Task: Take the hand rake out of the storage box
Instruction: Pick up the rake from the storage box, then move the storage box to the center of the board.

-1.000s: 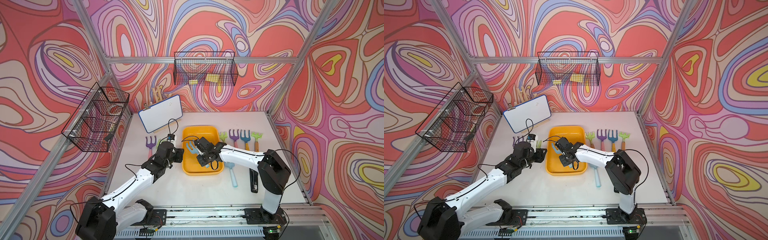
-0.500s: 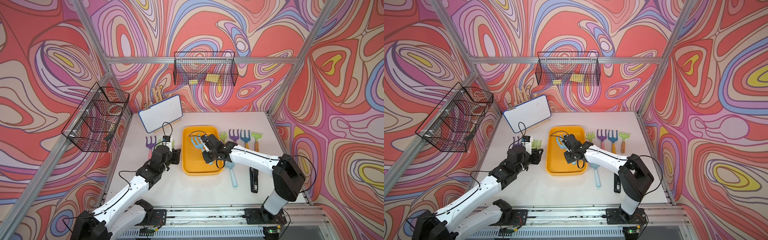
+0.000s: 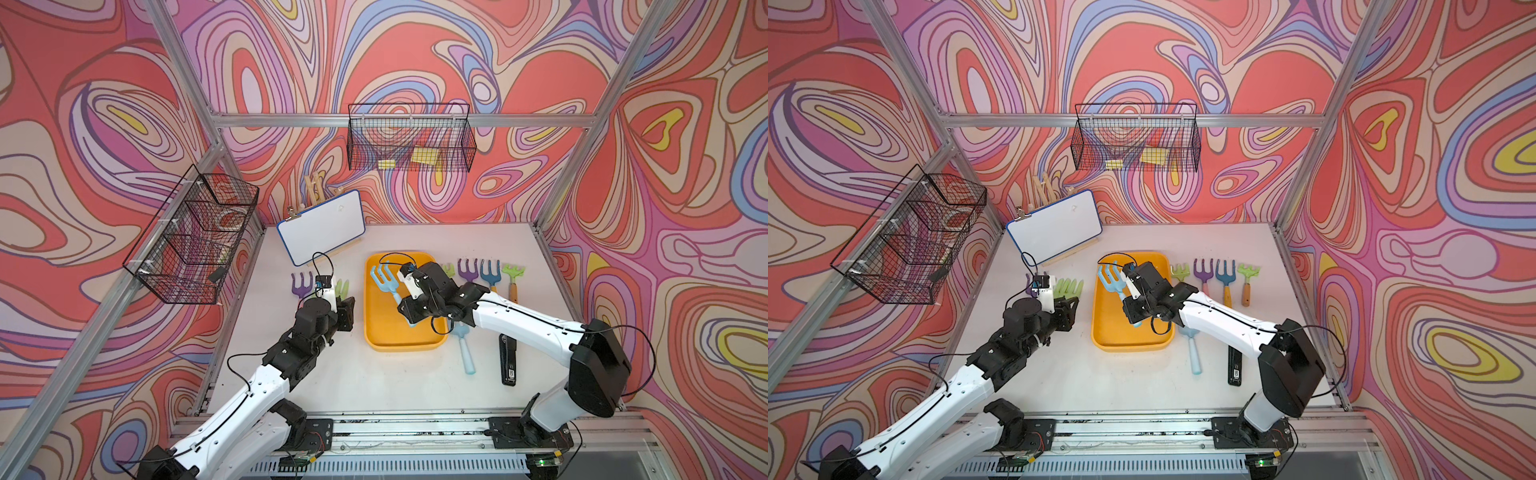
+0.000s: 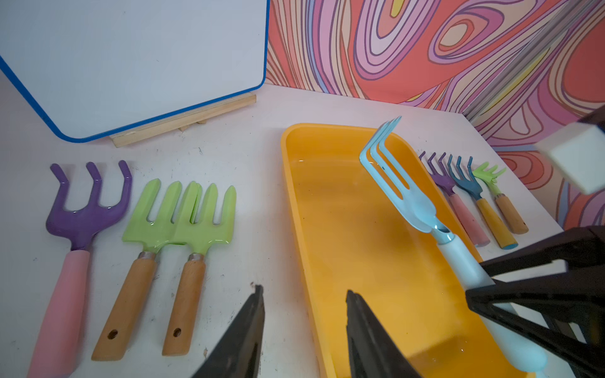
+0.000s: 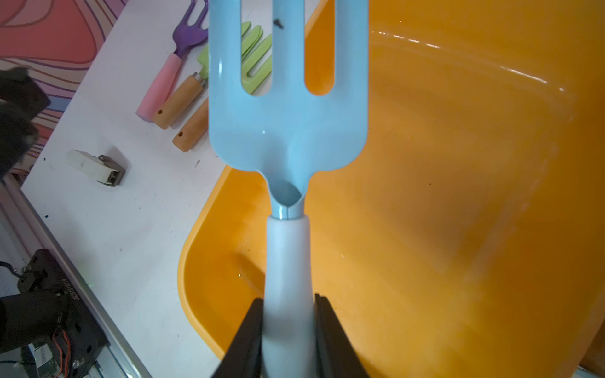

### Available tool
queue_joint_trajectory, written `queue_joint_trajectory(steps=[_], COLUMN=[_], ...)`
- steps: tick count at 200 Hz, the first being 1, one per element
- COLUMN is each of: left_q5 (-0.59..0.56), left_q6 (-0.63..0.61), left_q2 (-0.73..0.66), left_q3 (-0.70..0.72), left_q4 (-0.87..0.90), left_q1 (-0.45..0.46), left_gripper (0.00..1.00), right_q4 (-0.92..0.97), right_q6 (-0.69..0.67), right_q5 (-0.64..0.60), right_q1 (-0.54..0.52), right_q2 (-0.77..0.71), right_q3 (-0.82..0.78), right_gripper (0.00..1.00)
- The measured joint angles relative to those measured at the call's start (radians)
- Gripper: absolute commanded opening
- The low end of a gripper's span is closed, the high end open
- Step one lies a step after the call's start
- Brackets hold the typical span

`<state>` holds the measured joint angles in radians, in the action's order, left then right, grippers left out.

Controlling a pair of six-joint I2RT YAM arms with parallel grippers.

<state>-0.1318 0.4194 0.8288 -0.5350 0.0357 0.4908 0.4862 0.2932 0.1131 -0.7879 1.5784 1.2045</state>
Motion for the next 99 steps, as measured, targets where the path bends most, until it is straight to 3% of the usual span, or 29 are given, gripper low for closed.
queue_joint_trajectory(steps=[50,99], left_q5=[-0.049,-0.135], left_q6=[0.005,0.031], left_q2=[-0.05,-0.229], left_q3=[0.0,-0.002], left_q4=[0.003,0.043], left_q1=[0.0,0.0], left_gripper=[0.48,0.48], right_q4=[0.025,0.082], right_q6=[-0.02,-0.063], right_q5=[0.025,0.046], right_q1=[-0.068,-0.117], right_q2=[-0.038,-0.042], right_q3=[-0.014,-0.014], right_gripper=[0.18,0.18])
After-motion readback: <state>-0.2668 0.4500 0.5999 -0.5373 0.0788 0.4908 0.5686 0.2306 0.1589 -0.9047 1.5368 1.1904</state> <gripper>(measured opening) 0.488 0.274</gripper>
